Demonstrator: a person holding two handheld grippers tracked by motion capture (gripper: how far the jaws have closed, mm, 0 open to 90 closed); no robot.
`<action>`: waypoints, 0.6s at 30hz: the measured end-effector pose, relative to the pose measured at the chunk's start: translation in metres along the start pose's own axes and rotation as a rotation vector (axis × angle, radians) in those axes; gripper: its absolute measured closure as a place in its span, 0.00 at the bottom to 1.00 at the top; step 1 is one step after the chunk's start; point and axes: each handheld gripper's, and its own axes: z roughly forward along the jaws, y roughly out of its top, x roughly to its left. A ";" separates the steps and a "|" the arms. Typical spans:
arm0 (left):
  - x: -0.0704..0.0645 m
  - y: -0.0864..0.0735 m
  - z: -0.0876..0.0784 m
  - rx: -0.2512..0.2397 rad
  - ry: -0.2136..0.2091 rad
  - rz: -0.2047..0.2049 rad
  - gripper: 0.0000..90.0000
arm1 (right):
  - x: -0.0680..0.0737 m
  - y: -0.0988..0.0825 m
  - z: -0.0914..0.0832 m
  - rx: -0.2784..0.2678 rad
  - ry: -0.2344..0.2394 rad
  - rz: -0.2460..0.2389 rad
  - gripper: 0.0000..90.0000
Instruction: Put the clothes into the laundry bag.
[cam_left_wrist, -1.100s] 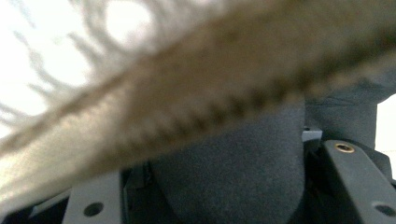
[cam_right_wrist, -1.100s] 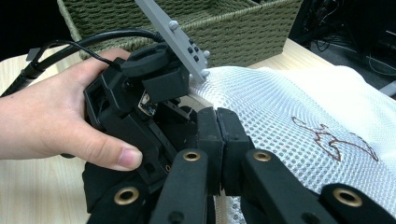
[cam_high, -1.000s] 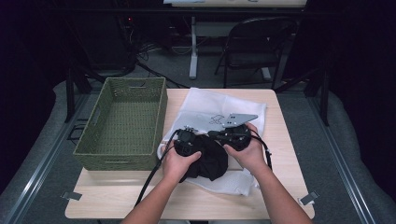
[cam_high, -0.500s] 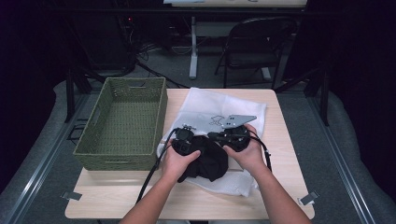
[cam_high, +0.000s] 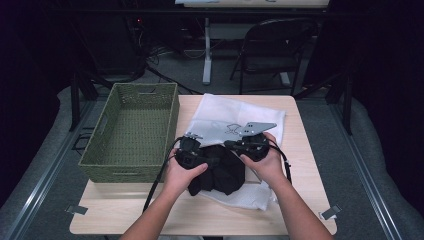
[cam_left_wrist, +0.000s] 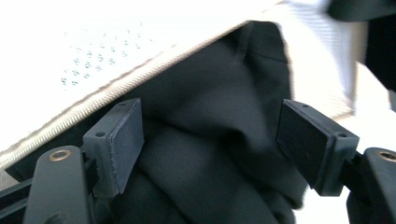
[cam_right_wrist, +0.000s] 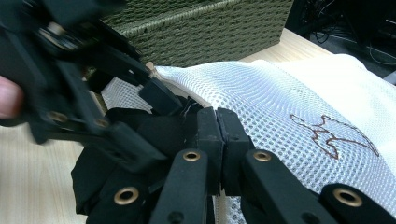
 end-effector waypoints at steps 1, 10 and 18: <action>-0.001 -0.001 -0.004 -0.002 -0.010 0.008 0.26 | 0.000 0.000 0.000 0.000 0.000 0.000 0.99; -0.008 -0.012 -0.027 0.000 0.000 0.048 0.26 | 0.001 0.000 0.000 0.001 -0.001 -0.003 0.99; 0.000 -0.028 -0.033 0.049 0.017 0.048 0.26 | 0.002 -0.001 0.001 0.003 0.000 -0.001 0.99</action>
